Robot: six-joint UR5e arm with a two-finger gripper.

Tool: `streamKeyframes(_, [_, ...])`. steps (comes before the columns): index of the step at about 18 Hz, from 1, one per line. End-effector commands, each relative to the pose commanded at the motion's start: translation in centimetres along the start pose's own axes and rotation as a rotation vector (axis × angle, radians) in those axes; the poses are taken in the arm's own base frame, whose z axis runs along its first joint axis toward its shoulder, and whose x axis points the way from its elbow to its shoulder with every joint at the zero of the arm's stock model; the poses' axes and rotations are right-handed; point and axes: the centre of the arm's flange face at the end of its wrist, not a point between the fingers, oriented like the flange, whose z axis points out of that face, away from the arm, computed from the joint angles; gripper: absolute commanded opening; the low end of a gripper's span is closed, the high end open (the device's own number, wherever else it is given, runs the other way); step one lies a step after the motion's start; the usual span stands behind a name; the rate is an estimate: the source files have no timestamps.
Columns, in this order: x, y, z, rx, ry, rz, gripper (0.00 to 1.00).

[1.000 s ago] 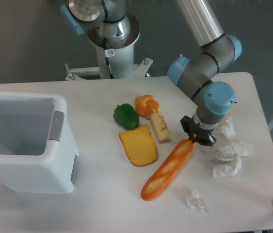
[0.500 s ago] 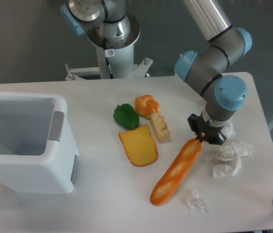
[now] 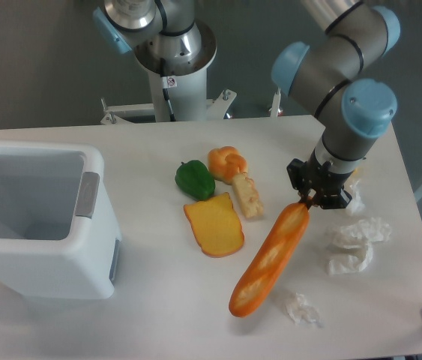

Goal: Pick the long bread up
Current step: 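Lift the baguette off the table by its end, then carry the raised baguette toward the white bin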

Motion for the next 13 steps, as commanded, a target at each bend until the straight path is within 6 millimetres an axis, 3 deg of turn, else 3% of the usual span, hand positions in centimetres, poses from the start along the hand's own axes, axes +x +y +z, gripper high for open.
streamKeyframes(6, [2.6,-1.7,-5.0,0.08,-0.002,-0.017,0.0])
streamKeyframes(13, [5.8,-5.3,-9.4,0.209,-0.03,0.02,0.0])
